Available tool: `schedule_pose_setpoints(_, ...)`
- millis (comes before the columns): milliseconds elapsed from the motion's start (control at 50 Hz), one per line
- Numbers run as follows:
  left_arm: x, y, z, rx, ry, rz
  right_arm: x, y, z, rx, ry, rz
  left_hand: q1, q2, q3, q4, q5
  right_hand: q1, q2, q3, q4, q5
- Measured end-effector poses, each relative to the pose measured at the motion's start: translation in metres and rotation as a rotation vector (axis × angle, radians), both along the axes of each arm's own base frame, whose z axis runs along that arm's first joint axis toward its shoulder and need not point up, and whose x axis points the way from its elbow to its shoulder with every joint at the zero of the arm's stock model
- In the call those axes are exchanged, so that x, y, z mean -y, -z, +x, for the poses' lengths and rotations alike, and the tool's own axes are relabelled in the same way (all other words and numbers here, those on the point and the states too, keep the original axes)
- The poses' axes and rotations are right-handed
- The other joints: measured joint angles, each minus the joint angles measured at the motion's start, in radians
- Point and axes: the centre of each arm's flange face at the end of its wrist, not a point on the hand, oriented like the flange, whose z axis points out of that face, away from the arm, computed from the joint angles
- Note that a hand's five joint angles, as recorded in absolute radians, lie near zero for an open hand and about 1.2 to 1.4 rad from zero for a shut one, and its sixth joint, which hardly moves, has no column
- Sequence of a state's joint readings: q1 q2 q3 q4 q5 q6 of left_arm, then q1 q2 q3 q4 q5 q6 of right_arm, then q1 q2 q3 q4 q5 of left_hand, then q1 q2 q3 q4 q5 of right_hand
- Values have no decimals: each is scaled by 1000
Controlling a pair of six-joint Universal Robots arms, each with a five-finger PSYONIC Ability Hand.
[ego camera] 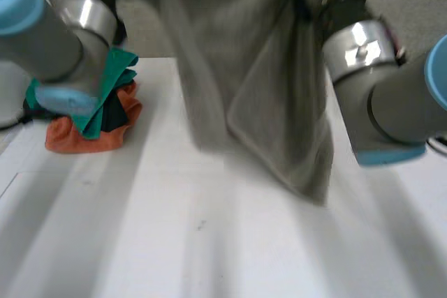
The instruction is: Fold the laundry.
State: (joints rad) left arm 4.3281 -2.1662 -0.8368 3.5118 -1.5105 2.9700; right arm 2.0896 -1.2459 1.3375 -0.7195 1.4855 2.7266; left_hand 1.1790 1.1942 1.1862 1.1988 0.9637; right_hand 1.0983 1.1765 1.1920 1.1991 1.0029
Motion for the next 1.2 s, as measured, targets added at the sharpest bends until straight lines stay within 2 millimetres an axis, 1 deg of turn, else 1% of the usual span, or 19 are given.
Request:
schedule_pose_setpoints(60, -11, -39, 2, -35, 12, -147, 2, -25, 0, 118, 15, -150, 0, 0, 0, 0, 0, 0, 0, 0, 0, 2)
schedule_pose_setpoints(100, -19, -52, 3, -37, 19, -195, -2, -29, 1, 151, 4, -194, 0, 0, 0, 0, 0, 0, 0, 0, 0, 10)
schedule_pose_setpoints(180, -27, -55, 4, -18, 26, -206, -10, -20, 4, 134, -22, -179, 0, 0, 0, 0, 0, 9, 0, 0, 0, 14)
schedule_pose_setpoints(220, -32, -44, 7, 23, 28, -170, -24, 7, 7, 45, -54, -76, 0, 1, 2, 0, 0, 10, 2, 0, 0, 14)
schedule_pose_setpoints(240, -33, -40, 8, 34, 28, -159, -26, 11, 7, 31, -57, -60, 0, 1, 3, 0, 0, 10, 2, 0, 0, 14)
schedule_pose_setpoints(280, -37, -21, 11, 82, 32, -103, -40, 42, 5, -73, -78, 67, 0, 1, 3, 0, 0, 10, 2, 0, 0, 14)
schedule_pose_setpoints(320, -40, -5, 13, 122, 42, -57, -49, 58, 3, -129, -88, 136, 0, 1, 3, 0, 0, 10, 2, 0, 0, 14)
schedule_pose_setpoints(340, -44, 11, 14, 158, 55, -13, -65, 86, -2, -224, -110, 258, 0, 1, 3, 0, 0, -2, -20, -24, -25, -9)
schedule_pose_setpoints(360, -45, 16, 15, 168, 60, -1, -68, 92, -2, -244, -115, 284, 0, 1, 3, 0, 0, -38, -88, -95, -98, -79)
schedule_pose_setpoints(420, -59, 57, 18, 261, 109, 105, -100, 137, -11, -402, -160, 502, 0, 1, 3, 1, 0, -492, -571, -574, -562, -554)
schedule_pose_setpoints(500, -74, 92, 23, 350, 150, 179, -117, 162, -21, -505, -175, 669, 0, 2, 3, 1, 0, -850, -931, -941, -946, -930)
schedule_pose_setpoints(520, -79, 102, 25, 381, 159, 194, -116, 164, -24, -519, -164, 712, 0, 2, 3, 1, 0, -868, -961, -978, -980, -954)
schedule_pose_setpoints(560, -80, 106, 27, 392, 160, 199, -115, 164, -25, -520, -161, 718, 0, 2, 3, 1, 0, -868, -961, -979, -981, -954)
schedule_pose_setpoints(620, -86, 113, 37, 431, 149, 199, -87, 146, -33, -463, -97, 751, 0, 3, 3, 1, 0, -868, -962, -980, -987, -954)
schedule_pose_setpoints(760, -96, 91, 55, 413, 112, 153, -36, 94, -43, -333, -86, 734, 0, 3, 3, 1, 0, -868, -962, -980, -987, -954)
schedule_pose_setpoints(840, -105, 77, 62, 393, 115, 130, -19, 85, -40, -362, -139, 744, 0, 3, 3, 1, 0, -868, -962, -980, -986, -954)
schedule_pose_setpoints(960, -121, 65, 68, 377, 131, 103, -2, 101, -23, -499, -172, 758, 0, 3, 3, 1, 0, -815, -880, -896, -904, -878)
schedule_pose_setpoints(1020, -129, 63, 69, 376, 136, 92, 8, 121, -14, -587, -141, 775, 0, 3, 3, 1, 0, -787, -857, -872, -876, -847)
schedule_pose_setpoints(1200, -135, 59, 75, 377, 122, 78, 39, 171, -16, -747, 55, 786, 0, 3, 3, 1, 0, -787, -857, -872, -876, -843)
